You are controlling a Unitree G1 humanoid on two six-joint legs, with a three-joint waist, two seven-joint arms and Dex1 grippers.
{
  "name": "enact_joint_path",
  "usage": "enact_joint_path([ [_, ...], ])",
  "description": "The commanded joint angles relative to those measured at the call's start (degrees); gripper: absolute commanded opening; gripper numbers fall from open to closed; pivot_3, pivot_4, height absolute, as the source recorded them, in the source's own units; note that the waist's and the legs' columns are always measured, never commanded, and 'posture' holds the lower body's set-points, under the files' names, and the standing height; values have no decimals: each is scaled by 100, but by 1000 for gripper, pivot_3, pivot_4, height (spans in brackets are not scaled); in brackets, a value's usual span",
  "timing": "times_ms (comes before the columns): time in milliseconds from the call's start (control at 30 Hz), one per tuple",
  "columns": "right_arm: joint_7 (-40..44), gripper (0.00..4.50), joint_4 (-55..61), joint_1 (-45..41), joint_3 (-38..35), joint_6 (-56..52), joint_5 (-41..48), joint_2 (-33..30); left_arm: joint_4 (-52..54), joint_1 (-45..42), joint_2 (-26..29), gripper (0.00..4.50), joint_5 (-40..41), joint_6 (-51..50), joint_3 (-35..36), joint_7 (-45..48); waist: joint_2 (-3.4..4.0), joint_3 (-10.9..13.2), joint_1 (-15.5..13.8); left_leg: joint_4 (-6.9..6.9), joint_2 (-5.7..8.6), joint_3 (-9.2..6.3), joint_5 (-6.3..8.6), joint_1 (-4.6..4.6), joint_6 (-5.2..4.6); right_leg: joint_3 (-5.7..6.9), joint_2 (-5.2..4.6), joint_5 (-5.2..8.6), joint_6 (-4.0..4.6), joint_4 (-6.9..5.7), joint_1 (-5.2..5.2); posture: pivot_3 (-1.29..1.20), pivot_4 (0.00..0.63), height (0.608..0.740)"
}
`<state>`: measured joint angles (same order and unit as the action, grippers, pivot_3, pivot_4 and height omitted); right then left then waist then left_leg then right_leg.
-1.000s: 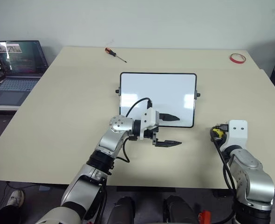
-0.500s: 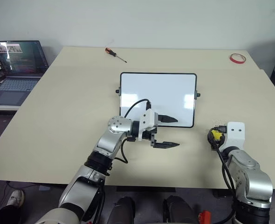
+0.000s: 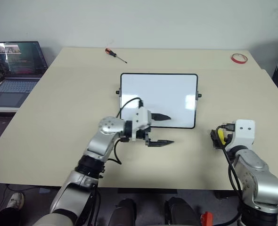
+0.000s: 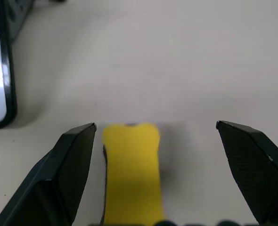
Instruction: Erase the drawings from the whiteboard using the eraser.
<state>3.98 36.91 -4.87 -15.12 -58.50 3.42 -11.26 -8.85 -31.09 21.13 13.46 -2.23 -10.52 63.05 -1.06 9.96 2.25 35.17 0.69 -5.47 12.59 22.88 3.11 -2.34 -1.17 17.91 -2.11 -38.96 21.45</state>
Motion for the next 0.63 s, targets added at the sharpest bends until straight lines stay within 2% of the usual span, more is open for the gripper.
enact_joint_path([
  [33, -55, 4473, 626, 129, -4, -25, 31, 35, 590, 335, 74, 4500, 169, -381, 692, -887, 0, 0, -3, 0, 0, -2, 0, -1, 0, 1, 0, 0, 0, 0, 0, 0, 150, 740],
  [133, -5, 4473, 1008, 475, -58, 351, 221, 330, 1132, 990, 66, 4500, 52, -723, 1305, -1906, 1, 0, 0, 0, -2, -2, 0, 0, 0, -2, -1, 0, 0, 1, 0, 0, 150, 740],
  [367, 113, 4473, 311, 2281, 242, 3568, -130, 639, 2105, 2641, -103, 4500, -401, -765, 2172, -3636, 0, -1, -46, -3, -7, -6, 2, -3, 2, -14, -23, 2, 3, 8, -6, 0, 150, 740],
  [467, 87, 4473, 198, 3208, 567, 4737, -369, 801, 2337, 3678, -410, 4500, -639, -538, 2786, -4484, 4, -9, -48, -3, -11, -1, 2, -10, 3, -14, -22, 3, 2, 6, -6, 0, 150, 740],
  [633, 61, 4473, 89, 3868, 1006, 5437, -449, 971, 2780, 4314, -678, 4500, -779, -427, 2632, -4806, -3, -15, -56, -5, -27, -7, 9, -17, 16, -14, -17, 32, 5, 4, -11, 0, 150, 740],
])
